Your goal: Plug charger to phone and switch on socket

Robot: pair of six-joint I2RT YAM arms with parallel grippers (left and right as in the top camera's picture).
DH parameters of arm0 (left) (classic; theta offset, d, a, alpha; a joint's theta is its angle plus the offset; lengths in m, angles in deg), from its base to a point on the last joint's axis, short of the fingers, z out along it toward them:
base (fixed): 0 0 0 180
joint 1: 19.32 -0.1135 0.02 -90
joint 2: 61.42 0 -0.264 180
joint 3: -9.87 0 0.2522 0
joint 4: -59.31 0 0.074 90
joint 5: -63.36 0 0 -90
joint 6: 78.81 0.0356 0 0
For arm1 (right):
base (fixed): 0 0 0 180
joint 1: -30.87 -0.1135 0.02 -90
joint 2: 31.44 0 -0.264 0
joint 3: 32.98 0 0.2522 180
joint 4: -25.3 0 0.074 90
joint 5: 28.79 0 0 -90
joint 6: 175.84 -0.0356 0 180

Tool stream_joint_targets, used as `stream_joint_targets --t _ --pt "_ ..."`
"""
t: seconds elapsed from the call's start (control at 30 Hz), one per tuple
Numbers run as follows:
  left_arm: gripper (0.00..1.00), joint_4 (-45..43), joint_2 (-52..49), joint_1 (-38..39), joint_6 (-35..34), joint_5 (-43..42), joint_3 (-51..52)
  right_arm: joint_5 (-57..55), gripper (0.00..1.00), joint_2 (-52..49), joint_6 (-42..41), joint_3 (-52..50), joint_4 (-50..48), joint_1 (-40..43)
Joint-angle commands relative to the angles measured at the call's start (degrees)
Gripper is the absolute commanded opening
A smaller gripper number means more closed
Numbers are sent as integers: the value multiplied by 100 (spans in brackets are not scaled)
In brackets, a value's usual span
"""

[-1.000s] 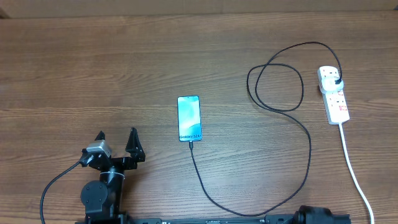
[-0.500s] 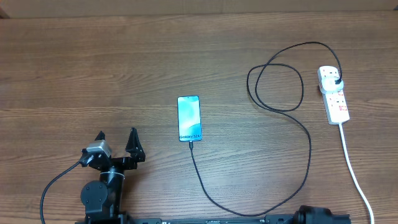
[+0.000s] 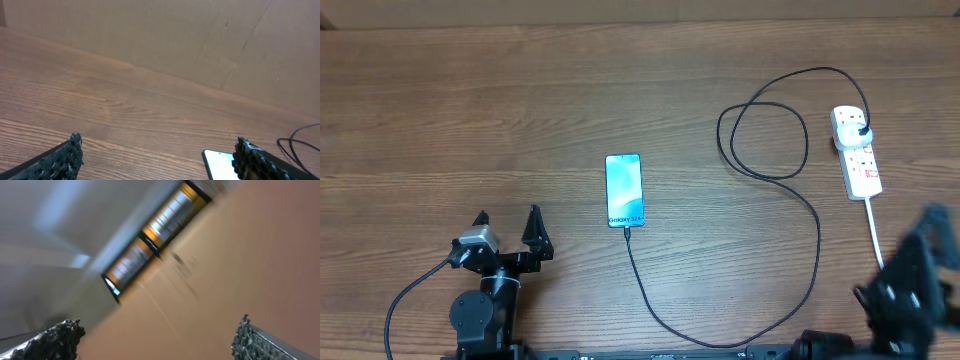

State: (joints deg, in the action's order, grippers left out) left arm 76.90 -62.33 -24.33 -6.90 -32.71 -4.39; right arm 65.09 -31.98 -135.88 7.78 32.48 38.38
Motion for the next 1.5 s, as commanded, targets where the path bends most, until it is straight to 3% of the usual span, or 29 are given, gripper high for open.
stream_joint_targets --t 0.0,0.9,1.1,1.47 --pt "100 4 17 -44 -33 -90 20 7 100 9 -271 -470 -61 15" --pt "100 4 17 -44 -33 -90 17 -417 100 4 -227 -2662 579 17" --pt "100 4 17 -44 -33 -87 17 -638 100 4 -199 -2656 1141 17" --pt "100 4 17 -44 -33 -90 17 -636 100 -39 76 -2656 1119 17"
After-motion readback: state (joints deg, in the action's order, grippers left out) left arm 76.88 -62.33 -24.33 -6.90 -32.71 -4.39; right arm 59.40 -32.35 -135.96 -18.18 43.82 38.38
